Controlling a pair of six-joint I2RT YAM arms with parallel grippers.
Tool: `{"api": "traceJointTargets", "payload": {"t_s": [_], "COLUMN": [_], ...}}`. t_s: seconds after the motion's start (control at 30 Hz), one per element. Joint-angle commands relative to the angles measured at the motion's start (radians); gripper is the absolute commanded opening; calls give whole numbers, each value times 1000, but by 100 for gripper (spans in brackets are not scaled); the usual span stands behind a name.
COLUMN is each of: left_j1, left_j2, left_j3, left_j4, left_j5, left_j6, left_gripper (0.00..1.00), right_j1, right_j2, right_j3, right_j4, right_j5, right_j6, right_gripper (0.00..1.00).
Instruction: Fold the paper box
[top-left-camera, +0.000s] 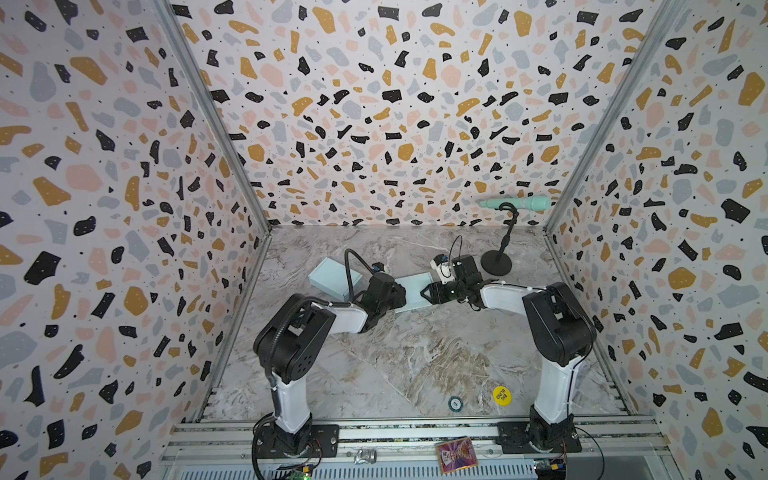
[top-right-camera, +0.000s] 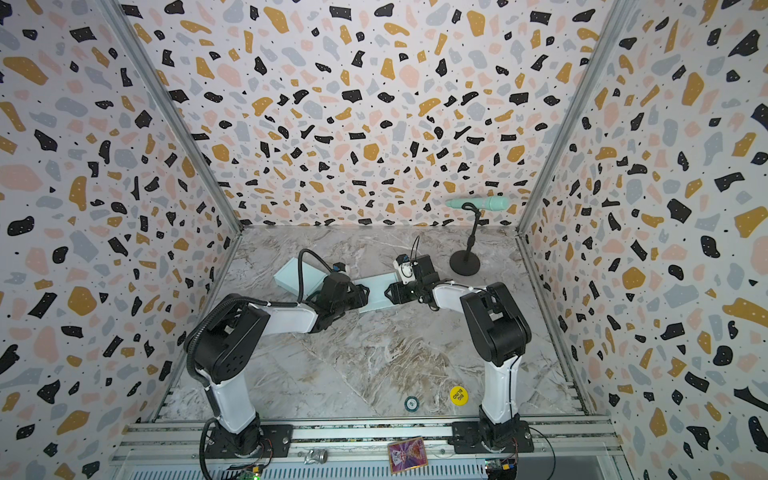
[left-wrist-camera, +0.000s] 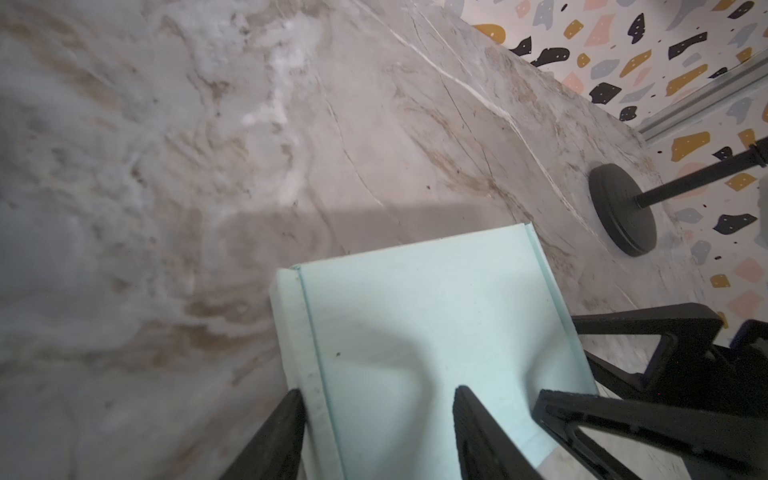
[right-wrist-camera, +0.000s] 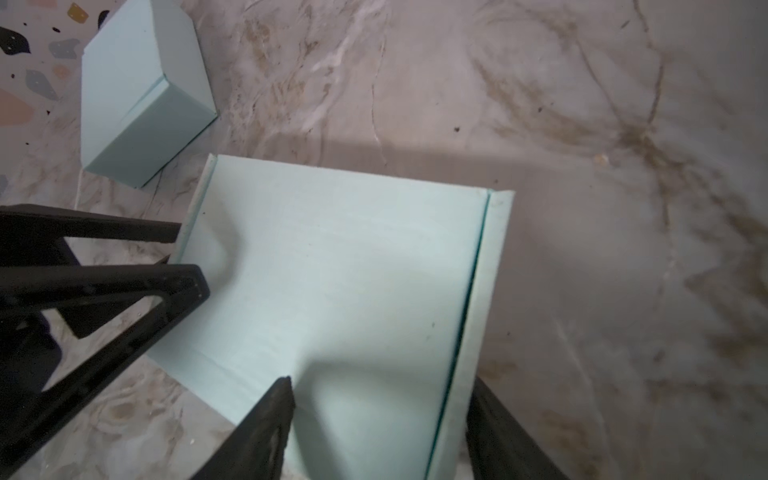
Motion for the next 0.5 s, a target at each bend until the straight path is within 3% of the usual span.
{"api": "traceJointTargets", "payload": {"t_s": [0.0,0.23,0.47], "left_j1": [-8,25,51], "left_j2": [46,92,112], "left_j3": [107,166,170], "left_j4": [9,-13,-9], "left_j5": [146,136,119], "left_j6": [56,66,69], "left_gripper": [58,58,61], "right_j1": [40,31,19], "right_j2": [23,53,37], "right_j3": [74,125,96], "right_j4": [5,-6,3], "right_j5": [-128,-106,-74], "right_j6": [2,22,28], "right_gripper": [66,69,83]}}
